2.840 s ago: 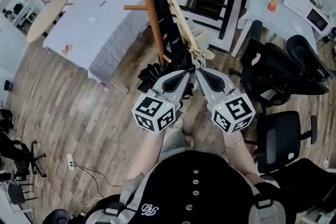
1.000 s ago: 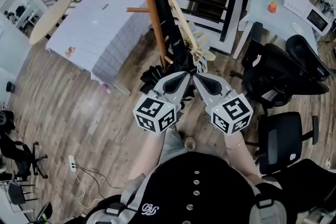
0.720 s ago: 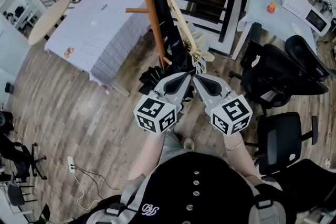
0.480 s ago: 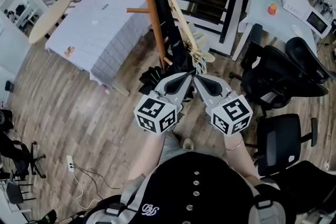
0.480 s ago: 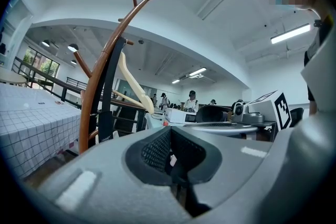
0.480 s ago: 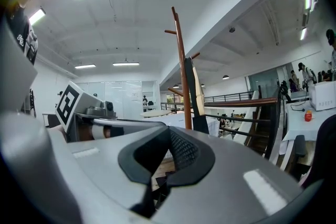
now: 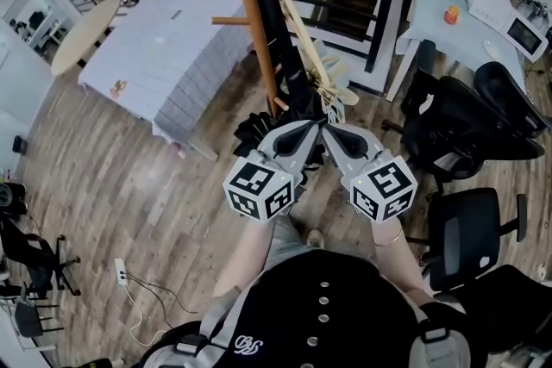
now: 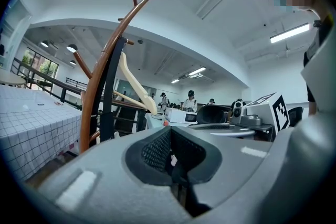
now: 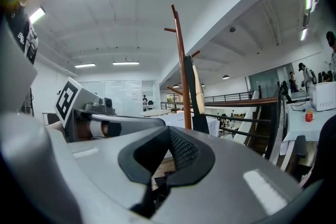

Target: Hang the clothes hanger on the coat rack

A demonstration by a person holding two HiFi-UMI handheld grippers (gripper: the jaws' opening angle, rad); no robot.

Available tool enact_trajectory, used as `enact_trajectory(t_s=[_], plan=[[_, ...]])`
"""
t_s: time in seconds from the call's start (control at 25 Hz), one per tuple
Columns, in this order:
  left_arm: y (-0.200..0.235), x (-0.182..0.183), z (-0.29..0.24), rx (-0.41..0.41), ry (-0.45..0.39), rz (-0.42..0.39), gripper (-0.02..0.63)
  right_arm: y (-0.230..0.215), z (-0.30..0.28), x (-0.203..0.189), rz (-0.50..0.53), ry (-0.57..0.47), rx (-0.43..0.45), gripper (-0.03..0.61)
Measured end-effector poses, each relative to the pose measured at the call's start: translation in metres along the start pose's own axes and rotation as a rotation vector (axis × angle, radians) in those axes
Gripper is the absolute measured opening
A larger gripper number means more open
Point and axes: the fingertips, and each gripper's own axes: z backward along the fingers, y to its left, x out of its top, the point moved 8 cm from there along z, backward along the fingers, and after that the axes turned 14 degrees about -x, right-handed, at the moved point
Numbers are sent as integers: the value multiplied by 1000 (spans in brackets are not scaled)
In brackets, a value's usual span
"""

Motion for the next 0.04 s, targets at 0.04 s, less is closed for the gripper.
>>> enact_trajectory(t_s=[0.04], plan=[[1, 1, 0, 1, -2, -1, -1, 0, -2, 0, 3, 0, 2, -3]])
